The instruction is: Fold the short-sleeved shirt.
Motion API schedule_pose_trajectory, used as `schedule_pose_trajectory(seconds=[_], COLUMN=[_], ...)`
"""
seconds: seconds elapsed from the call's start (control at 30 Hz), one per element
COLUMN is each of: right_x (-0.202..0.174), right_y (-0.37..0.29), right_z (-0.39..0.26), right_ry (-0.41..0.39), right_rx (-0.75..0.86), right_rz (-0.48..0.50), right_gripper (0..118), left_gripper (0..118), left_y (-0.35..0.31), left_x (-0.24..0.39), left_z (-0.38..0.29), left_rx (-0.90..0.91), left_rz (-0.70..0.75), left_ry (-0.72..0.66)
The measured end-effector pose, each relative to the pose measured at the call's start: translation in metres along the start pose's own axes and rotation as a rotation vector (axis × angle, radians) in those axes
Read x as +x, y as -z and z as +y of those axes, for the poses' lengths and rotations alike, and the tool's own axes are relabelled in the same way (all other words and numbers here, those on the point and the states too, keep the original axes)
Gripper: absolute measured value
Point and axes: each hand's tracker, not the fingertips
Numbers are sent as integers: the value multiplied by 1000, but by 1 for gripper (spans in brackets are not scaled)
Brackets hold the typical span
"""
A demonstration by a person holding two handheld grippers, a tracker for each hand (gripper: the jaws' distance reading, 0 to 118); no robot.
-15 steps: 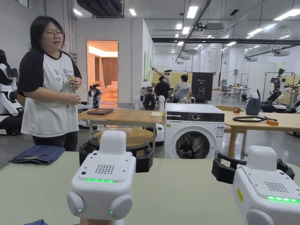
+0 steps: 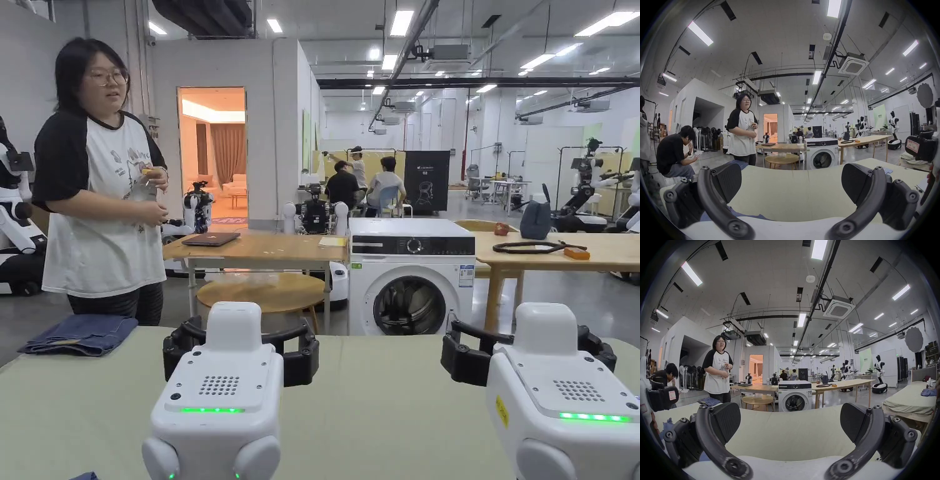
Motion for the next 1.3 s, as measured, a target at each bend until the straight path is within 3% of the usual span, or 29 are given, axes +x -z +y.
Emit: schedule_pose_trajectory(seconds=[1.3], right_x=[8], right_y=[3], right_z=[-26], right_ry=[33], right_rx=[-105], right_rz=[-4], right_gripper=[118], left_gripper=[118], left_y=[-1], left_x=[5], left_z=[-13], left_rx=[-44], left_rz=[-27], left_ry=[30])
